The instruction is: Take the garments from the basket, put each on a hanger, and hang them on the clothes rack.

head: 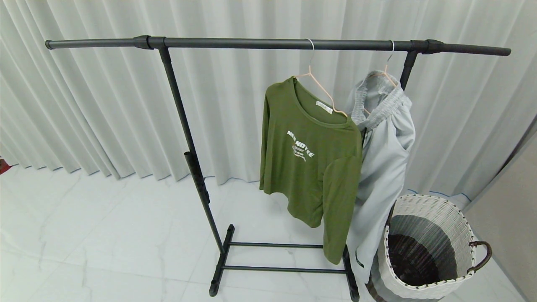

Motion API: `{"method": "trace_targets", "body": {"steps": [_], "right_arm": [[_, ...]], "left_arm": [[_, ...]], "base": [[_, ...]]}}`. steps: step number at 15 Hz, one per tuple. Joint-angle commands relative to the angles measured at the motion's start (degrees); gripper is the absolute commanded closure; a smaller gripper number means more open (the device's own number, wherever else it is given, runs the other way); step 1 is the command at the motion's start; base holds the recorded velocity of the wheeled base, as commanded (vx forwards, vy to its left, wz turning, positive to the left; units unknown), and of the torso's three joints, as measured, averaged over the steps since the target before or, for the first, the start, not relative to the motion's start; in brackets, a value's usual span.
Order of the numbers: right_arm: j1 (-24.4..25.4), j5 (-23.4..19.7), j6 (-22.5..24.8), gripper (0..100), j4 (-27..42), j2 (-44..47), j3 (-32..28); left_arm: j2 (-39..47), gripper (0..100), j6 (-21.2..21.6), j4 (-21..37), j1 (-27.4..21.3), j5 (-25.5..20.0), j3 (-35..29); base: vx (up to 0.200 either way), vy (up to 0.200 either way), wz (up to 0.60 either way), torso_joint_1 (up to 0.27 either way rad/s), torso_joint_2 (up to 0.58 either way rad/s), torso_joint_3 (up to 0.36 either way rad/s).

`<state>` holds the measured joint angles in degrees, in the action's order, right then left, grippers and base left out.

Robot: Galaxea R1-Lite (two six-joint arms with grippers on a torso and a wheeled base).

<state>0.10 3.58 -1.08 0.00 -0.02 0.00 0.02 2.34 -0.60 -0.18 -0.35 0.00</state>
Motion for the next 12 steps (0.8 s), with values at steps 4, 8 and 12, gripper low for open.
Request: {"method": "trace_targets", "body": {"steps": [4,8,12], "right_arm": [[0.0,0.0,0.0,0,0.0,0.0,0.0],[0.0,0.0,0.0,0,0.0,0.0,0.0],[0.0,0.0,0.0,0,0.0,0.1,0.0]], "left_arm": [[0.0,0,0.0,0.0,0.0,0.0,0.0],[0.0,0,0.0,-0.1,0.0,0.0,0.0],[0.0,0,0.0,0.0,0.0,0.0,0.0]], "base": [[0.0,0.0,0.0,0.0,0.0,0.0],[0.0,0.0,0.0,0.0,0.0,0.0],[0.0,0.0,0.0,0.0,0.0,0.0]]}}
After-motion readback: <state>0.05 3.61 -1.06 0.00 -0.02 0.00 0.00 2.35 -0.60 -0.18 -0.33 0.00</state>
